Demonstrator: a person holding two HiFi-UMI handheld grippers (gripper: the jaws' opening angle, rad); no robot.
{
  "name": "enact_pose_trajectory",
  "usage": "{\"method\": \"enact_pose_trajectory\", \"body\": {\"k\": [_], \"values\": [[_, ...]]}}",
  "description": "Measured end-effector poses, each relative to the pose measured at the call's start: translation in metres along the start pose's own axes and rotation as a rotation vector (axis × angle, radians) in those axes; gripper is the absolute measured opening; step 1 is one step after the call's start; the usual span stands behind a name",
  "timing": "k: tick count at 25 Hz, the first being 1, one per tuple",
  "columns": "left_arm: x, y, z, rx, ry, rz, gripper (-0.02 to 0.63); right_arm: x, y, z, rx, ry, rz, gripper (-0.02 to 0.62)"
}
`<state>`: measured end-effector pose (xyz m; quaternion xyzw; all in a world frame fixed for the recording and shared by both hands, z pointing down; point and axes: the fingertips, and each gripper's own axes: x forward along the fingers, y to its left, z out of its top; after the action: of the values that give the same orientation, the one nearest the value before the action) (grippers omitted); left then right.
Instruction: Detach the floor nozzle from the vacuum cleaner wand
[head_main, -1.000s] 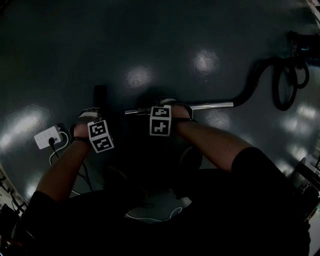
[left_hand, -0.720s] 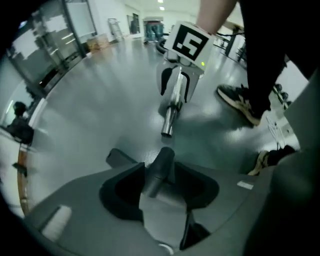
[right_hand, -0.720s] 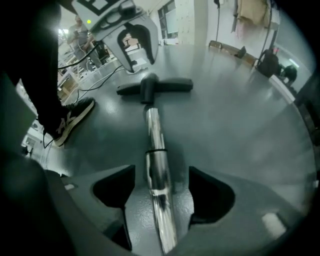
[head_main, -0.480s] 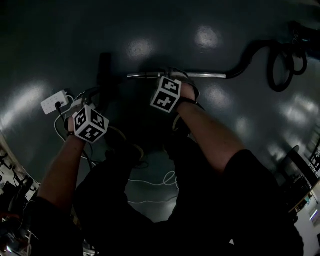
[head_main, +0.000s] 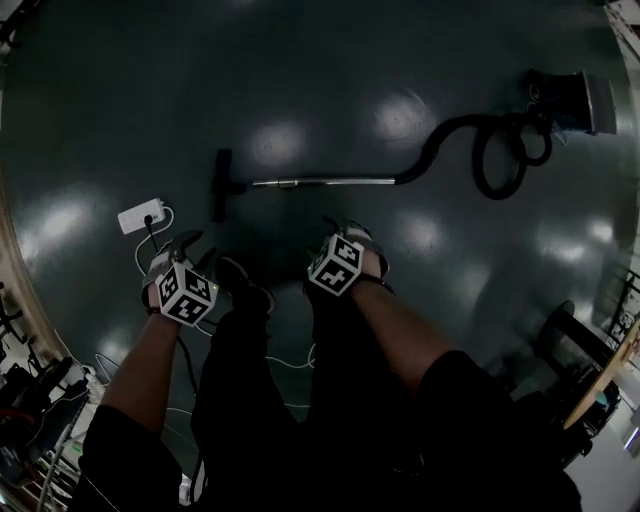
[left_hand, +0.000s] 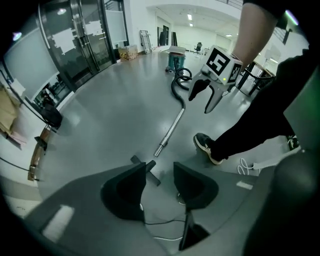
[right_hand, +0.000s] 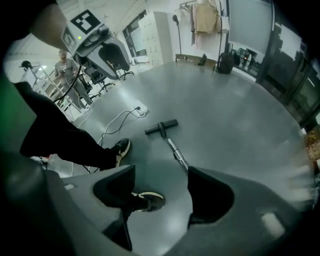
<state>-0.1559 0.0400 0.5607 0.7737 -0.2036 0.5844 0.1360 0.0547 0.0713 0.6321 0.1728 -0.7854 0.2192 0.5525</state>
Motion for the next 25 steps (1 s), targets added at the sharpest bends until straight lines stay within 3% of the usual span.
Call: {"method": "enact_pose_trajectory", "body": {"k": [5,10,15,19,22,25], "values": [[-0.075,-0.013,0.033,-0.059,-0.015,0.024,0.178,-0.083,0.027,0.019,0.022,-0.034,0.015,0.325],[-0.170,-0.029,0.069,-0.178,-0.084,0.088,0.176,-0.184,0.039,0.057,0.026,-0.156,0.041,0.325],[-0.270,-0.025,0.104,-0.316,-0.277,0.192,0.173,-0.283,0.052,0.090,0.082,-0.329,0.039,0.325],[-0.336,-0.019,0.107,-0.387,-0.472,0.213,0.173,-0.336,0.087,0.115,0.172,-0.446,0.017,0.325],[-0.370,-0.029,0.099,-0.377,-0.578,0.210,0.172,-0.366,0.118,0.131,0.195,-0.504,-0.037,0.325],[-0.405,-0.046,0.100,-0.311,-0.671,0.201,0.172,-0.396,0.148,0.151,0.230,-0.580,-0.083,0.325]]}}
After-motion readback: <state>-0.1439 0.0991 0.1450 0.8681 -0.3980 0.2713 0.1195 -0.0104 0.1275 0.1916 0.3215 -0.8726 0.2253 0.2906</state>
